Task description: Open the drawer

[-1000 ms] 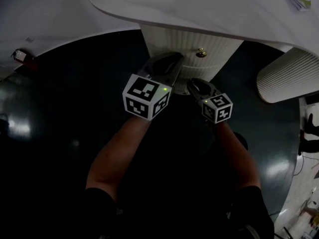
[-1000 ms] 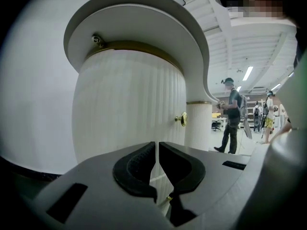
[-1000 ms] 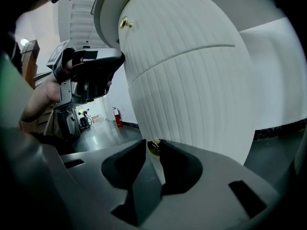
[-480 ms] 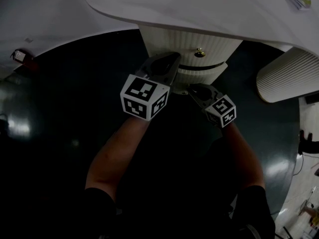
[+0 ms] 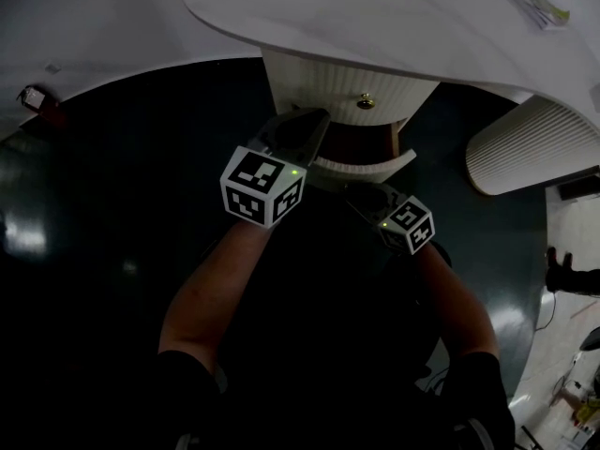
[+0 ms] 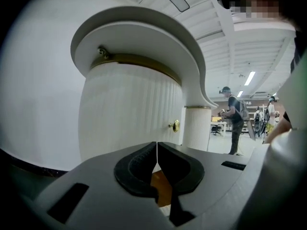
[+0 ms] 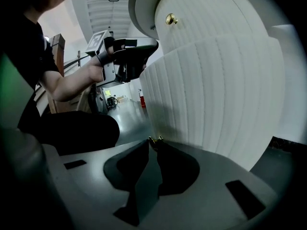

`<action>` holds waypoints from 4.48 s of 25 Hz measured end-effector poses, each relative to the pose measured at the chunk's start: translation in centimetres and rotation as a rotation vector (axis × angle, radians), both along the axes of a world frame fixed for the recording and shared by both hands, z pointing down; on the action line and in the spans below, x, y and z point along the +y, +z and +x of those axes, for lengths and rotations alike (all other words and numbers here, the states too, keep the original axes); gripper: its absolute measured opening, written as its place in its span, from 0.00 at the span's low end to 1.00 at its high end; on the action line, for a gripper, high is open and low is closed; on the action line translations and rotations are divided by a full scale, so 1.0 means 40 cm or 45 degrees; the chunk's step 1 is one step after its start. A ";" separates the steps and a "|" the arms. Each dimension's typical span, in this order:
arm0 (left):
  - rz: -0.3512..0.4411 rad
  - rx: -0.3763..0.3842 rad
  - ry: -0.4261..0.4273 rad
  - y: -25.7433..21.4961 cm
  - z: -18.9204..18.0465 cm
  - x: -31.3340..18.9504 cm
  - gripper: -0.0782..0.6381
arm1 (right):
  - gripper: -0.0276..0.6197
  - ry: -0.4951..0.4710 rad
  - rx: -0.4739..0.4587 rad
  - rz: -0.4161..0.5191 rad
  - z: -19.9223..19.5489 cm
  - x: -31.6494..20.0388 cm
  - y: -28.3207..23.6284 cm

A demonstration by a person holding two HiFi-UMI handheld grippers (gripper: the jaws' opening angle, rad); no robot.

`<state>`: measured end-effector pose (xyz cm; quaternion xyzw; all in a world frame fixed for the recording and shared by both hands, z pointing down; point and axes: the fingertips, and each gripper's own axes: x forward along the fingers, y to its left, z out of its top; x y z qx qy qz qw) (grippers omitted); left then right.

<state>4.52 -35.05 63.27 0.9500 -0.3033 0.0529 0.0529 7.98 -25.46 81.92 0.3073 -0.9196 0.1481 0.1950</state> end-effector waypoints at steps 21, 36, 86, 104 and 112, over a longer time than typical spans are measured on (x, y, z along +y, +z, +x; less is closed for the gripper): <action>0.064 -0.086 0.068 0.020 -0.081 0.139 0.13 | 0.23 -0.048 0.166 0.282 0.038 0.057 -0.361; -0.030 -0.022 0.144 0.037 -0.085 0.184 0.13 | 0.23 -0.108 0.240 0.011 0.031 0.077 -0.260; 0.106 0.026 0.161 -0.074 -0.106 0.184 0.13 | 0.16 0.109 -0.443 0.346 0.009 0.104 -0.577; 0.046 0.039 0.259 -0.435 -0.086 0.266 0.13 | 0.10 0.101 -0.438 0.316 -0.127 0.121 -0.926; -0.009 0.012 0.327 -0.819 -0.118 0.356 0.13 | 0.10 0.087 -0.516 0.215 -0.173 0.155 -1.310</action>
